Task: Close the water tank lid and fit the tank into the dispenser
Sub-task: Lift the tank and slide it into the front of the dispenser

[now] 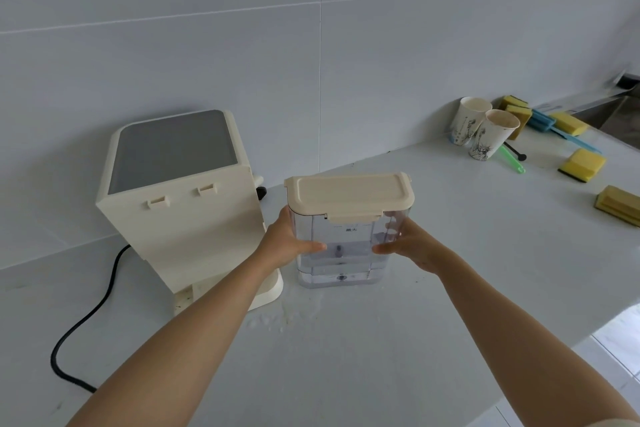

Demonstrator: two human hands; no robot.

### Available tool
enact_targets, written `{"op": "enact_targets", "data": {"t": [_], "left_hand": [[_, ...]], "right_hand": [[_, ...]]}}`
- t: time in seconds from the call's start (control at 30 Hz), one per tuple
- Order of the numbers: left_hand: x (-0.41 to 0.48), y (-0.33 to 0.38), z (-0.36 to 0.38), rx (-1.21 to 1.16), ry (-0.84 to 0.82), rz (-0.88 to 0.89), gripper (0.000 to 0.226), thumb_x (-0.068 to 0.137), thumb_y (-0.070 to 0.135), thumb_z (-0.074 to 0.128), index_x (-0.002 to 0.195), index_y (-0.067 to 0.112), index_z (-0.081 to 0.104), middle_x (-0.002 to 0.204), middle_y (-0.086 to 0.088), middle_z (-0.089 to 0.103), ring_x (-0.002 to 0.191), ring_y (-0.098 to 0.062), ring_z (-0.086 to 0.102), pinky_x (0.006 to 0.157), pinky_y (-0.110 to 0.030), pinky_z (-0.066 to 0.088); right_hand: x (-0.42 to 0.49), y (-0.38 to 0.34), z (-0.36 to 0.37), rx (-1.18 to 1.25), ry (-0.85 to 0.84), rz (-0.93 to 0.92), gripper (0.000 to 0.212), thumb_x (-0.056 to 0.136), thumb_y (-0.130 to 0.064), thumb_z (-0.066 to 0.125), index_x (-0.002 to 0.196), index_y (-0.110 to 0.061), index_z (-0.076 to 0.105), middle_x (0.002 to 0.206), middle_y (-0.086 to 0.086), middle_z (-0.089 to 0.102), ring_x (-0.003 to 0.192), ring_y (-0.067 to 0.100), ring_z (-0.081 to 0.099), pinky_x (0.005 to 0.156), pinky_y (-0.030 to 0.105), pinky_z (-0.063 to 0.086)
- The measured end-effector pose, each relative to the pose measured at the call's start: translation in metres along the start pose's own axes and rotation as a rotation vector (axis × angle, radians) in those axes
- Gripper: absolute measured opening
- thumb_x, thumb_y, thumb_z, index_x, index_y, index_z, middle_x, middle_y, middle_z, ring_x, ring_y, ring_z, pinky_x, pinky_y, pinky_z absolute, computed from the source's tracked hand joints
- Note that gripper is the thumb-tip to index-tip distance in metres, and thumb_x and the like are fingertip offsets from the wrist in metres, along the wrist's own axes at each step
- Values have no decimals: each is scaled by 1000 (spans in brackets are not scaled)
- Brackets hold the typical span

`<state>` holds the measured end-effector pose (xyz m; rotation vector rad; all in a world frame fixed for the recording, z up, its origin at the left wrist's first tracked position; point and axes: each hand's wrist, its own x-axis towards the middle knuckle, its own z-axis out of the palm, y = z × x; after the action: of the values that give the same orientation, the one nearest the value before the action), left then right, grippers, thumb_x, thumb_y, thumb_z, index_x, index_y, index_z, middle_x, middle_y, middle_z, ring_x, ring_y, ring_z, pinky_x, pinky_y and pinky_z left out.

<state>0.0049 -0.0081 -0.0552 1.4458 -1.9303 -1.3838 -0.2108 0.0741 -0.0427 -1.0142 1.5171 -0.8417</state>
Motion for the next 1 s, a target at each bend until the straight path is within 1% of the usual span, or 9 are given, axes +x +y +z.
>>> {"op": "enact_targets", "data": {"t": [0.1,0.2,0.3,0.43,0.53,0.67,0.77,0.9,1.0], "left_hand": [[-9,4,-1,-4,5,10,86,62,24,81,134,19,34,123,5,51,112,-13,47,88,-24,34],[-21,7,-7,-33,36,7,83,60,22,83,130,16,39,121,1,56,115,-19,51,91,-26,38],[-38,12,-15,-64,99,10,70,64,14,80,123,8,43,97,6,51,103,-16,50,85,-24,37],[-59,9,-29,-113,147,10,76,58,24,82,123,18,44,115,11,54,109,-11,50,90,-26,40],[-72,7,-46,-139,199,-11,81,47,34,82,120,21,49,117,3,63,110,-17,58,95,-37,47],[-93,8,-72,-192,258,7,78,46,28,83,118,19,52,113,1,66,107,-17,60,94,-38,48],[-107,11,-94,-232,299,3,58,61,7,81,112,13,54,104,1,66,99,-15,61,82,-24,47],[-120,11,-120,-259,310,14,55,64,0,77,113,15,58,103,4,67,101,-15,61,80,-21,46],[-127,7,-135,-276,333,3,51,63,-2,76,106,21,60,98,8,67,96,-11,62,77,-18,45]], "right_hand": [[-4,0,0,5,6,-2,83,73,13,61,139,-15,21,122,-8,37,118,16,34,106,39,31],[-7,-8,2,-11,-24,-7,81,72,12,62,138,-15,23,122,-2,41,119,24,41,101,36,36],[-8,-16,7,-43,-40,-7,83,70,11,65,139,-14,24,128,5,35,118,25,42,98,35,38],[-8,-33,17,-81,-68,-26,85,69,10,67,139,-13,25,138,14,35,130,32,36,105,40,34],[-7,-49,29,-124,-120,-66,88,68,6,70,140,-14,24,146,15,30,132,32,36,109,44,33],[-8,-75,50,-184,-165,-126,73,68,5,70,129,-15,37,125,6,51,121,29,48,101,39,43],[-10,-96,69,-196,-239,-183,58,68,8,68,114,-18,45,99,-5,59,103,19,56,89,27,48],[-3,-113,94,-222,-263,-216,62,67,2,72,118,-16,43,108,-2,58,117,26,50,106,44,38],[-1,-123,111,-235,-320,-261,53,70,6,68,102,-31,48,102,-8,58,113,22,50,105,42,39]]}}
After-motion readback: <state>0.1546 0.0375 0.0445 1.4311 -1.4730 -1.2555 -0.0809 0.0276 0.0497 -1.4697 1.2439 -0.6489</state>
